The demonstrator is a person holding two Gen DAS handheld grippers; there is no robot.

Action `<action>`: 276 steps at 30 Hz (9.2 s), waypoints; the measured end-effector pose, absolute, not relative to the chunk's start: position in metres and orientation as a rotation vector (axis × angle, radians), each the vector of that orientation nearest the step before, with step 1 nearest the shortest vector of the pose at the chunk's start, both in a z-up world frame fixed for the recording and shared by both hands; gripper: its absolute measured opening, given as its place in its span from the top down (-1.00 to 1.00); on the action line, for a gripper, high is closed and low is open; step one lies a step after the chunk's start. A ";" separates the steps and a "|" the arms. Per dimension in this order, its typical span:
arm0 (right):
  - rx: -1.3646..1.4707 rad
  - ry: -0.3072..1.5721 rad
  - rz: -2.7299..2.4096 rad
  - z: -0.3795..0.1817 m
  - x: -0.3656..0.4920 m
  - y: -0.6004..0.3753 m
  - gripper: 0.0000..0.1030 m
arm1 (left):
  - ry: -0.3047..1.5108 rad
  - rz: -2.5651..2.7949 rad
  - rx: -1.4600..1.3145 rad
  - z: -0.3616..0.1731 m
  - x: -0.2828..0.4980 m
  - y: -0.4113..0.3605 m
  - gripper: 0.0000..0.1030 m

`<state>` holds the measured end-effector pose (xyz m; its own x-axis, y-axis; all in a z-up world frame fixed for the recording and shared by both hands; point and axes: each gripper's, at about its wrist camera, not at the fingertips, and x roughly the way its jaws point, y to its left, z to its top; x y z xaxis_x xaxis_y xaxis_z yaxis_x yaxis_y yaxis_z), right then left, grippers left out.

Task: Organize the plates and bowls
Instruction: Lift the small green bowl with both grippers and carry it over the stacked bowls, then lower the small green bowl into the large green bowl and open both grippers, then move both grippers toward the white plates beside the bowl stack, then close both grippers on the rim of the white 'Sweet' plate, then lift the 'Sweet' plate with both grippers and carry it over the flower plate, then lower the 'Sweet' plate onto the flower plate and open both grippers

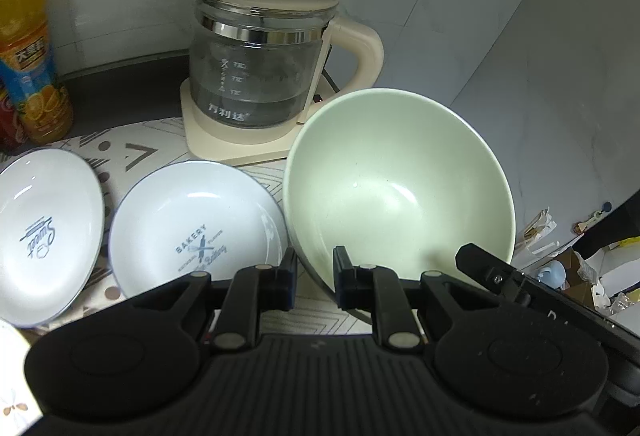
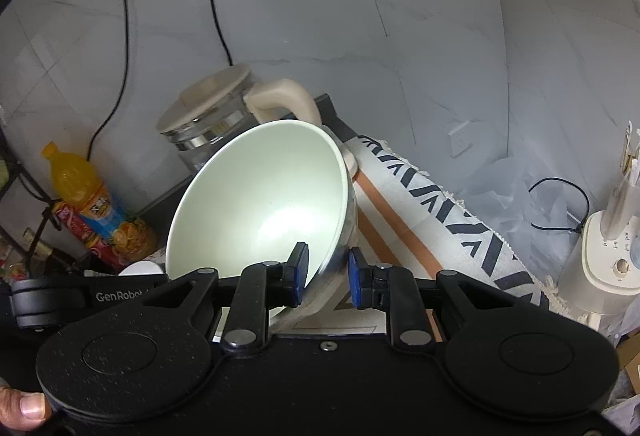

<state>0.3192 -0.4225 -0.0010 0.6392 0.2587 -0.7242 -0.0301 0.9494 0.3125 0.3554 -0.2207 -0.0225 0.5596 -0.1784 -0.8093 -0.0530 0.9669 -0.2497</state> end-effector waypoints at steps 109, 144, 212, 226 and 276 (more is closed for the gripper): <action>0.117 0.967 0.639 0.019 0.212 -0.273 -1.00 | 0.941 0.396 -0.427 0.006 0.137 -0.053 -0.84; 0.134 1.036 0.368 -0.021 0.278 -0.131 -0.85 | 0.960 0.255 -0.390 -0.016 0.233 0.079 -0.76; 0.218 1.079 0.249 -0.085 0.293 -0.119 0.72 | 1.084 0.074 -0.420 -0.097 0.290 0.130 0.69; 0.208 1.003 0.364 -0.044 0.260 -0.138 0.72 | 0.984 0.143 -0.451 -0.052 0.234 0.104 0.69; 0.102 1.109 0.511 -0.054 0.178 -0.162 0.71 | 1.018 0.299 -0.523 -0.054 0.112 0.067 0.69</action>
